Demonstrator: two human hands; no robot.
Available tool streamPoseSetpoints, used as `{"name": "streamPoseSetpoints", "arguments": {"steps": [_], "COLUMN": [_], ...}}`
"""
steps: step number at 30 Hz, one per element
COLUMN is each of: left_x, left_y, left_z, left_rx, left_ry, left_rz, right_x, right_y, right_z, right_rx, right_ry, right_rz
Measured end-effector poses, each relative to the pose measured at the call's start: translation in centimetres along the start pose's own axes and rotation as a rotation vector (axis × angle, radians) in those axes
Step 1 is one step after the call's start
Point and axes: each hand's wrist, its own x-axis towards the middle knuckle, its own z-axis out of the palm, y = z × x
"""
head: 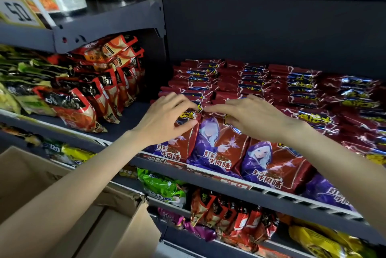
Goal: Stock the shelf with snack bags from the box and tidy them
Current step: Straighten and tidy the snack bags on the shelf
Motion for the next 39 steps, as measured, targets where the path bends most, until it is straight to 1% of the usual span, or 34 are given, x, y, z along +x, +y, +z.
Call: {"name": "streamPoseSetpoints", "arguments": {"steps": [4,6,8,10,12,13,16,18,20,23,25,28,32,34,36,39], "left_x": [0.8,2.0,3.4,4.5,5.4,5.7,6.4,6.7,6.7,6.6,6.7,7.0,6.9,6.7,6.6,6.6], "left_y": [1.3,2.3,3.4,4.3,4.7,4.8,5.2,5.8,6.7,7.8,8.2,8.5,8.9,9.6,10.3,10.5], "left_z": [-0.8,-0.8,-0.6,-0.1,0.4,0.5,0.5,0.6,0.9,1.4,1.4,1.0,0.7,1.2,1.8,1.9], "left_rx": [0.028,-0.029,-0.045,-0.012,0.032,0.038,0.047,0.093,0.114,0.079,0.07,0.048,0.012,0.017,0.007,-0.034], "left_ry": [0.103,0.067,-0.035,-0.132,-0.185,-0.19,-0.185,-0.218,-0.246,-0.255,-0.234,-0.212,-0.286,-0.289,-0.262,-0.234], "left_rz": [0.026,0.042,0.071,0.1,0.118,0.121,0.146,0.178,0.182,0.174,0.168,0.151,0.154,0.158,0.141,0.088], "right_x": [-2.2,-4.5,-7.2,-9.5,-10.9,-11.2,-11.3,-11.3,-11.2,-11.7,-12.2,-12.8,-13.5,-13.6,-13.6,-13.3], "right_y": [1.1,2.6,4.3,5.7,6.2,6.0,4.4,3.3,2.7,3.7,4.6,5.7,7.4,8.1,8.2,8.1], "right_z": [-2.5,-3.6,-4.0,-3.7,-2.9,-2.6,-2.1,-1.4,-0.1,1.2,1.5,1.5,0.4,-0.1,0.0,0.2], "right_rx": [0.276,0.296,0.233,0.131,0.068,0.066,-0.065,-0.174,-0.256,-0.329,-0.333,-0.279,-0.182,-0.173,-0.214,-0.292], "right_ry": [0.06,0.085,0.012,-0.128,-0.236,-0.242,-0.191,-0.172,-0.101,0.058,0.097,0.102,0.082,0.062,0.053,0.101], "right_rz": [0.108,0.17,0.218,0.269,0.322,0.335,0.32,0.314,0.296,0.278,0.265,0.178,0.133,0.121,0.102,0.053]}}
